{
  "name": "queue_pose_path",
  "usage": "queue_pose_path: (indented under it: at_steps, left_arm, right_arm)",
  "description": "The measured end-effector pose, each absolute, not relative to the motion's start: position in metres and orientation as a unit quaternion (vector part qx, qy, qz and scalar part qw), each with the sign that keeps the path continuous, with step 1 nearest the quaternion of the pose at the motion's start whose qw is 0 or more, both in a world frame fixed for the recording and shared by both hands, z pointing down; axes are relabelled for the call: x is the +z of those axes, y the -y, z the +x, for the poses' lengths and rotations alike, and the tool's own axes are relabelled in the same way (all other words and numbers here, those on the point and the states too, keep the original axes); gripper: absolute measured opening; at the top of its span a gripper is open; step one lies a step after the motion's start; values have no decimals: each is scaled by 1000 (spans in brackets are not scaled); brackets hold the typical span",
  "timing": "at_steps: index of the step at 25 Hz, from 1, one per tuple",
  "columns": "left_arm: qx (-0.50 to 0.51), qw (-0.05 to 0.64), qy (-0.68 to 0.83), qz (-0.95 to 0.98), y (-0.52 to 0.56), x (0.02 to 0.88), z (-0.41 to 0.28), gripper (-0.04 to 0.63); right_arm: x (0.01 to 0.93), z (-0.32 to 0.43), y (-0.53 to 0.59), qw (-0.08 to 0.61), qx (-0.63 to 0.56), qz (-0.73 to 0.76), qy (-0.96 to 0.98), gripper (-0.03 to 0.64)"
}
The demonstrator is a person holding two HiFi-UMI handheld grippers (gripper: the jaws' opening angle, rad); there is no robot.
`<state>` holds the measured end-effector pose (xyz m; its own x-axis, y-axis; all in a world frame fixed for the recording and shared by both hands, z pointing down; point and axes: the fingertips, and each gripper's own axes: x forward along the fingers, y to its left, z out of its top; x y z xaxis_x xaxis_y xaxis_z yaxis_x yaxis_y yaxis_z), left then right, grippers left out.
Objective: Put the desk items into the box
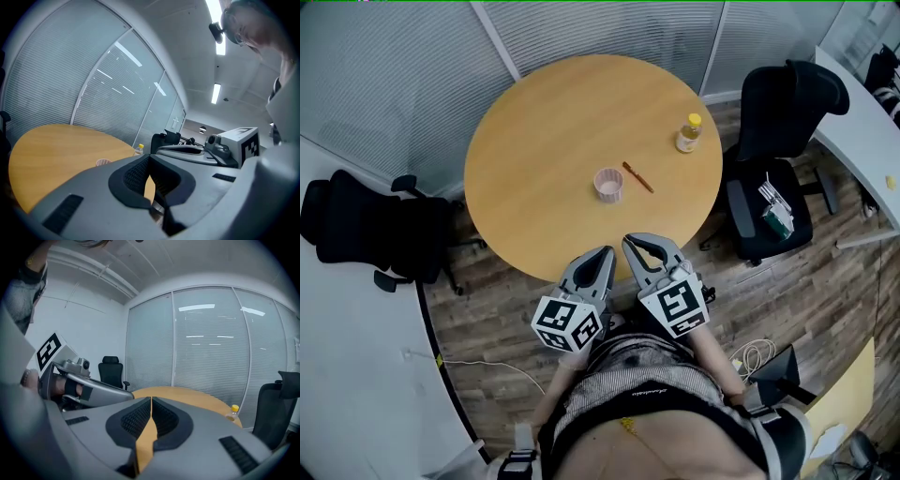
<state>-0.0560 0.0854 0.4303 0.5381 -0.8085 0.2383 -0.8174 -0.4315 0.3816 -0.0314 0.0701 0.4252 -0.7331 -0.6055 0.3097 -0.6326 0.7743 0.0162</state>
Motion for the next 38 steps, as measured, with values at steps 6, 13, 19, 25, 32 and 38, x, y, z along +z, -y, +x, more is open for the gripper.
queue_pose_path:
  at_steps: [6,13,19,25,32,38]
  left_arm:
    - [9,234,494,837,-65,434,-51,-2]
    - [7,235,503,832,-48,435,-40,-3]
    - [1,230,521,822,-33,435,-32,-3]
    - [-9,226,547,806,-25,436,-28,-2]
    - [-20,235,572,785,-23,440,-34,-2]
    - [-24,234,582,778,-17,438,-53,-3]
  right_arm:
    - [428,-27,-51,152,45,317,935,23]
    - [429,-13,-35,156,45,310,937,23]
    - [433,1,-22,160,42,294,941,23]
    - [436,8,-8,167,26,274,947,23]
    - [440,1,-1,170,23,243,955,23]
    - [439,-18,3,172,17,228,958,23]
